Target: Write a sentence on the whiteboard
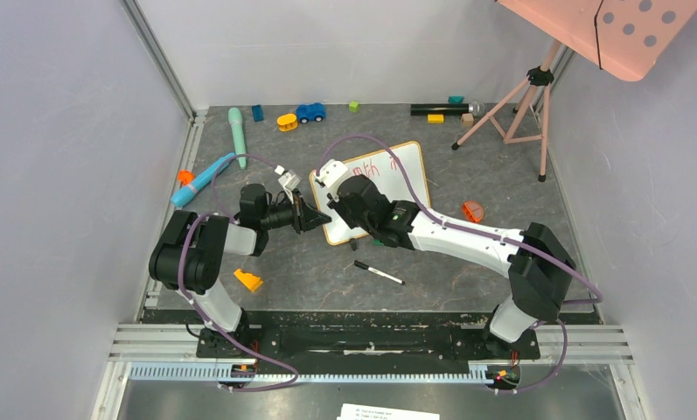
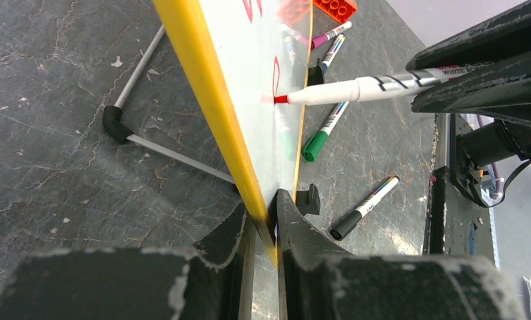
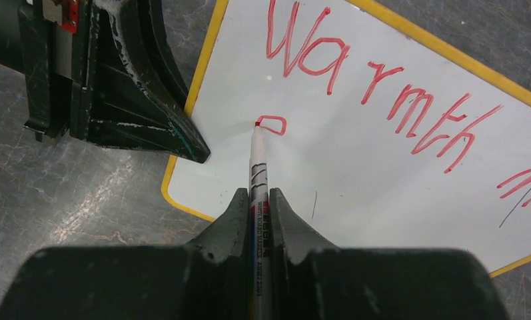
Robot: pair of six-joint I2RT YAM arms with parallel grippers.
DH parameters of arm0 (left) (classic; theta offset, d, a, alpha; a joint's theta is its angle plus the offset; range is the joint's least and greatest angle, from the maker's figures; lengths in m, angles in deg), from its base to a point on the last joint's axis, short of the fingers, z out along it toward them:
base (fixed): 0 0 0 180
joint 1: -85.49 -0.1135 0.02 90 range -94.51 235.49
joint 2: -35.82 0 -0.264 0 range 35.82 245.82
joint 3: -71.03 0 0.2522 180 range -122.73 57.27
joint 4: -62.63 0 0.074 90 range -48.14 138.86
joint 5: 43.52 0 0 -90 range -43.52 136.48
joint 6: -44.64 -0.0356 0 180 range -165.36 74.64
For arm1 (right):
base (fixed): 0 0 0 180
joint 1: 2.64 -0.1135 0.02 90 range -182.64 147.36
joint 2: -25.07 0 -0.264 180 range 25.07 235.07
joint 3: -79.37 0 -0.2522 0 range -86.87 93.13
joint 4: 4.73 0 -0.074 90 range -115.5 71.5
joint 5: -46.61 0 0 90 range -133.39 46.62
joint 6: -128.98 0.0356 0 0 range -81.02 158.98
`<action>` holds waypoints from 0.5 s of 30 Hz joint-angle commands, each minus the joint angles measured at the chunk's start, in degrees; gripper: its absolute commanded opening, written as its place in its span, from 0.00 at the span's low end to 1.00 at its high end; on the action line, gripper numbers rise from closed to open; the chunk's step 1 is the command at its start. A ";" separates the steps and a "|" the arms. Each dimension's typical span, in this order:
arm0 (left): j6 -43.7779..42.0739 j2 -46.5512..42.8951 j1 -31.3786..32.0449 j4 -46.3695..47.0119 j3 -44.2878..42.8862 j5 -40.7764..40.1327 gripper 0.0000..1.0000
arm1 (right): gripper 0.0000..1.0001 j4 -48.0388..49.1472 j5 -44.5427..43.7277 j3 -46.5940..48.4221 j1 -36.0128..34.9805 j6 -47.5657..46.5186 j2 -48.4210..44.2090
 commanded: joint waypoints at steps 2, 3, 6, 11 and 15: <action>-3.16 0.24 -0.31 0.89 -0.49 -4.09 0.02 | 0.00 1.50 -0.24 -1.13 0.09 0.45 -1.01; -3.16 0.26 -0.31 0.90 -0.49 -4.09 0.02 | 0.00 1.37 -0.29 -1.24 0.08 0.54 -1.05; -3.16 0.21 -0.31 0.89 -0.41 -4.09 0.02 | 0.00 1.27 -0.27 -1.77 0.09 0.72 -1.36; -3.16 0.25 -0.31 0.89 -0.38 -4.12 0.02 | 0.00 1.06 -0.26 -3.06 0.04 0.90 -1.90; -3.16 0.26 -0.31 0.91 -0.51 -4.13 0.02 | 0.00 0.96 -0.92 -3.88 0.09 0.90 -2.42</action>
